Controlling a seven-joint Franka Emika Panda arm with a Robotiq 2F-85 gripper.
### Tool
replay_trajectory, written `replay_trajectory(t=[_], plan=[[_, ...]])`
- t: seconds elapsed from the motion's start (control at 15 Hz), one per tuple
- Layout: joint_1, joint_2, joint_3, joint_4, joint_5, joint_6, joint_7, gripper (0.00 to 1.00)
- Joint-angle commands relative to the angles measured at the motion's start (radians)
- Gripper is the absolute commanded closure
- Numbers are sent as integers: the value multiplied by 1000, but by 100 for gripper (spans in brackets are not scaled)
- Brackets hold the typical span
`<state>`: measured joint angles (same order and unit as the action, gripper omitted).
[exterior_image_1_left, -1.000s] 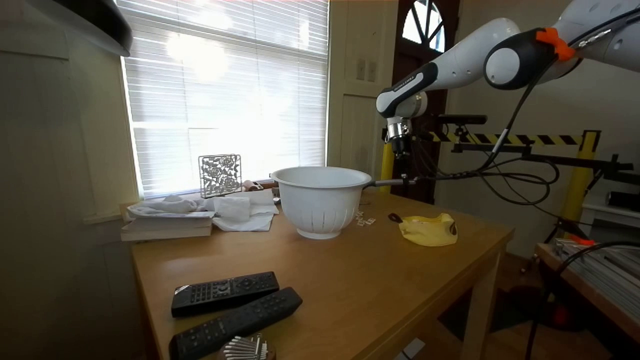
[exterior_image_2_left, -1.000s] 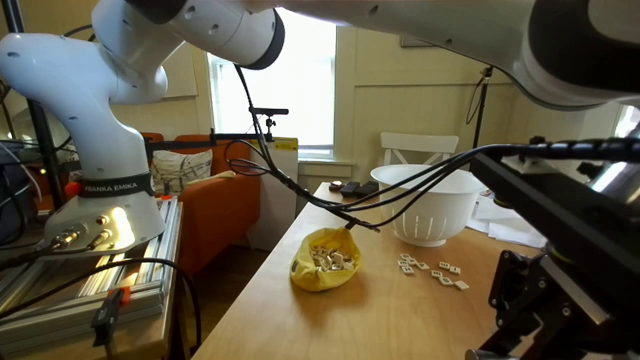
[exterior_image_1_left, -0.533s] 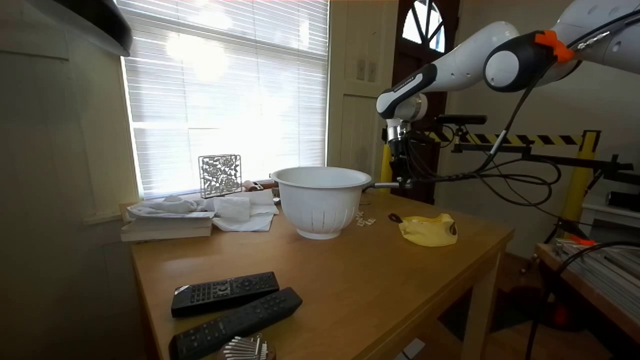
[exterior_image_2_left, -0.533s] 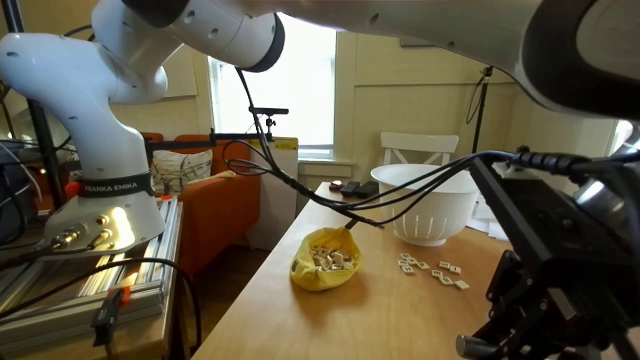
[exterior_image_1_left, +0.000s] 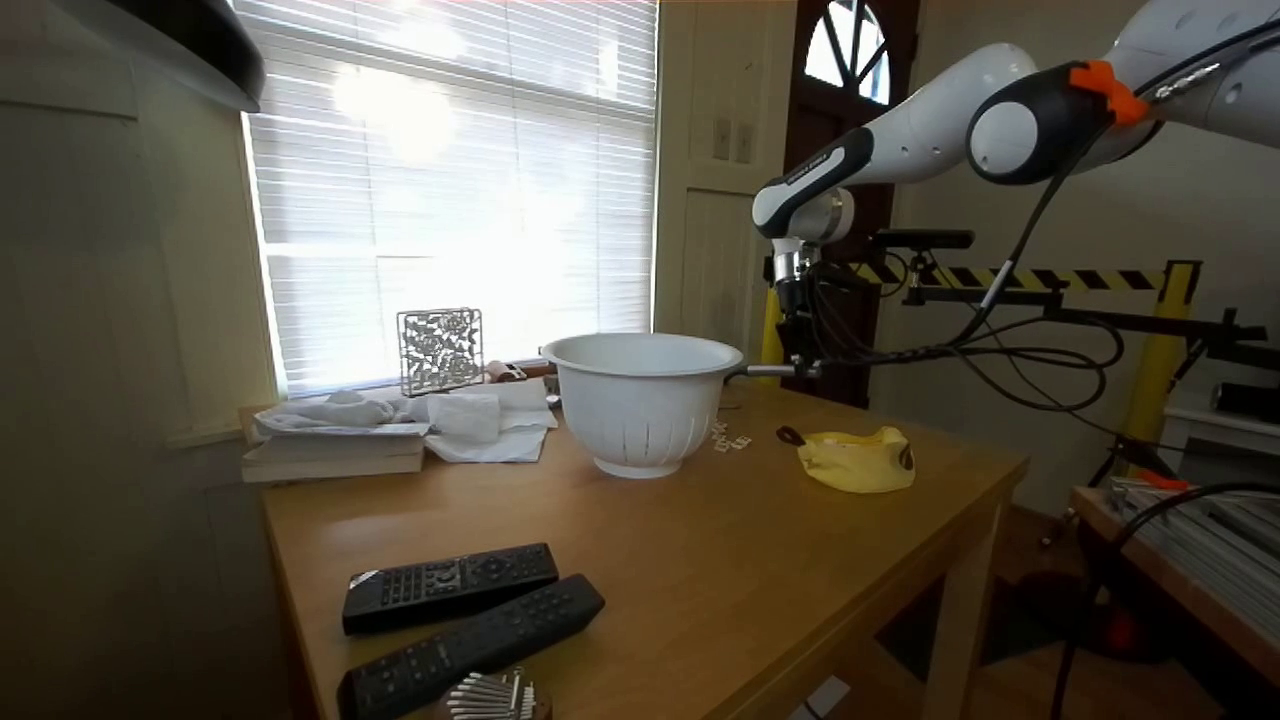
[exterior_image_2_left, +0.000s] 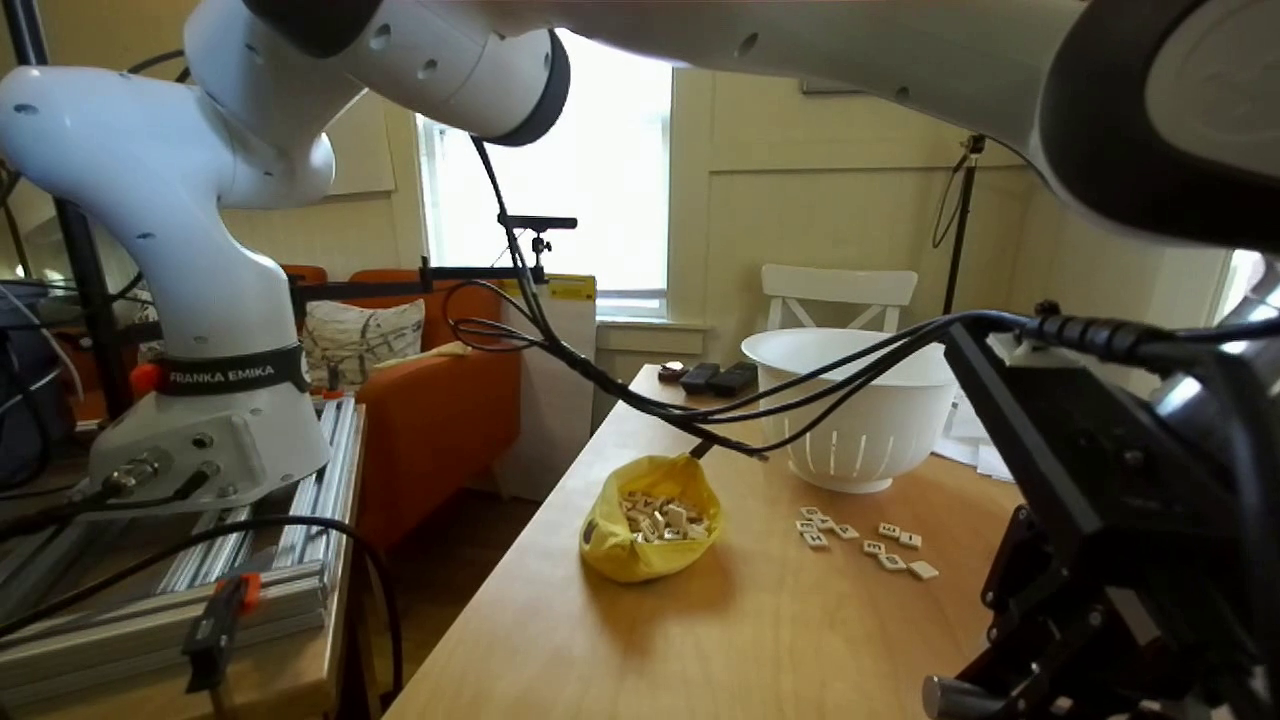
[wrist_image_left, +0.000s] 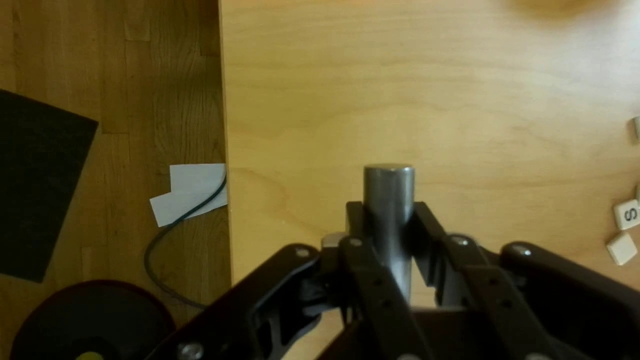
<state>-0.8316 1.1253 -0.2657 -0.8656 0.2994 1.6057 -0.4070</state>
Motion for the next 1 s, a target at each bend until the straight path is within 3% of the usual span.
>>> replay_trajectory(t=[0.0, 0.4, 0.93], plan=[[11, -47, -12, -111, -16, 81, -63, 94], [38, -109, -36, -322, -36, 226, -194, 94], [114, -256, -78, -612, -71, 292, -259, 94]])
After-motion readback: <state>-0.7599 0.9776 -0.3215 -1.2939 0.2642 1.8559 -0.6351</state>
